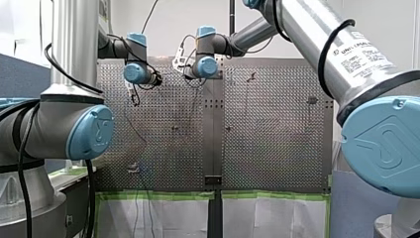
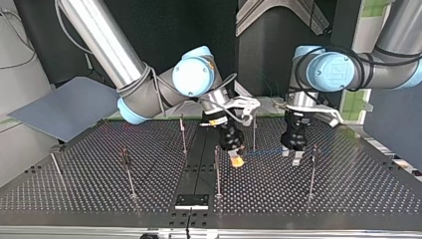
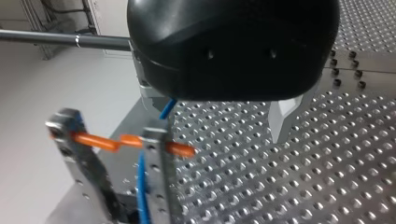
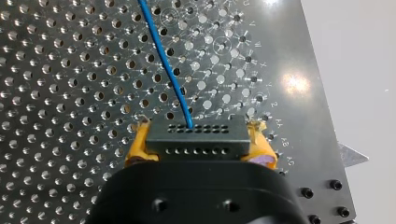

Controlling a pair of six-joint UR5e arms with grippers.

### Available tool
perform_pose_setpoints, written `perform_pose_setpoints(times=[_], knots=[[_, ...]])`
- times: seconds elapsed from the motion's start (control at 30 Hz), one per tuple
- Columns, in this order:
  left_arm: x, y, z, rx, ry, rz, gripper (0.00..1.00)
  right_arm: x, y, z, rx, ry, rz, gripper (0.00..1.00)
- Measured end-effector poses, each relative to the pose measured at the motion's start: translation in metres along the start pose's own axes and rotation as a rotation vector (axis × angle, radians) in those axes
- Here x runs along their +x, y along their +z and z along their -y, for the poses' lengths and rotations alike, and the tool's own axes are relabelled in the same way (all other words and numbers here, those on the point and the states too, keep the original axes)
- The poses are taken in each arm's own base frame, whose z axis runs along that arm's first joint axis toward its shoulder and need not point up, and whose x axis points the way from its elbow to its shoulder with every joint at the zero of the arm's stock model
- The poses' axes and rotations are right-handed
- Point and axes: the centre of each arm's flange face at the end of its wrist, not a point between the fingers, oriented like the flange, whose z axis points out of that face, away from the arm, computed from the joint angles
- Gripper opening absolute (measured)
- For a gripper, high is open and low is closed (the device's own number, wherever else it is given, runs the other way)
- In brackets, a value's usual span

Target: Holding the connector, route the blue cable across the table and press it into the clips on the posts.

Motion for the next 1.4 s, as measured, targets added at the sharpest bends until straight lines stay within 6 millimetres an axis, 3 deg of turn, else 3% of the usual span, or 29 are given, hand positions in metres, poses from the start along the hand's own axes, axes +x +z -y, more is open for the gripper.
perform_pose_setpoints(times=[0.1,0.13,0.17,0.2,0.23,0.27,0.3,0.33,0.37,0.43,0.8,1.07,1.4], knots=[[0.002,0.000,-0.001,-0.018,0.002,-0.001,1.00,0.000,0.000,0.000,0.000,0.000,0.001,0.00],[0.002,0.000,-0.001,-0.021,0.001,-0.001,0.96,0.000,0.000,0.000,0.000,0.000,0.001,0.00],[0.003,0.000,-0.001,-0.022,-0.001,-0.002,0.80,0.000,0.000,0.000,0.001,0.000,0.002,0.00],[0.003,0.000,0.000,-0.022,-0.003,-0.002,0.80,-0.001,0.000,0.001,0.001,0.000,0.002,0.00],[0.003,0.000,0.001,-0.023,-0.007,-0.004,0.68,-0.001,0.000,0.001,0.002,0.000,0.003,0.00],[0.004,-0.001,0.001,-0.024,-0.010,-0.007,0.43,-0.001,-0.001,0.001,0.003,0.000,0.003,0.00],[0.004,-0.001,0.001,-0.024,-0.012,-0.008,0.43,-0.001,-0.001,0.002,0.003,0.000,0.004,0.00],[0.004,-0.002,0.002,-0.026,-0.015,-0.011,0.27,-0.001,-0.001,0.002,0.004,0.000,0.005,0.00],[0.005,-0.002,0.003,-0.028,-0.017,-0.014,0.04,-0.001,-0.001,0.002,0.004,0.000,0.005,0.00],[0.006,-0.003,0.004,-0.035,-0.020,-0.018,0.00,-0.002,-0.001,0.003,0.005,0.000,0.008,0.00],[0.023,-0.018,-0.004,-0.129,-0.020,-0.054,0.00,-0.009,-0.004,0.004,0.000,0.001,0.036,0.00],[0.052,-0.037,-0.007,-0.161,-0.018,-0.079,0.00,-0.046,-0.006,-0.009,-0.027,-0.010,0.112,0.00],[0.111,-0.065,-0.012,-0.213,0.008,-0.204,0.00,-0.085,-0.020,-0.025,-0.054,-0.020,0.193,0.00]])
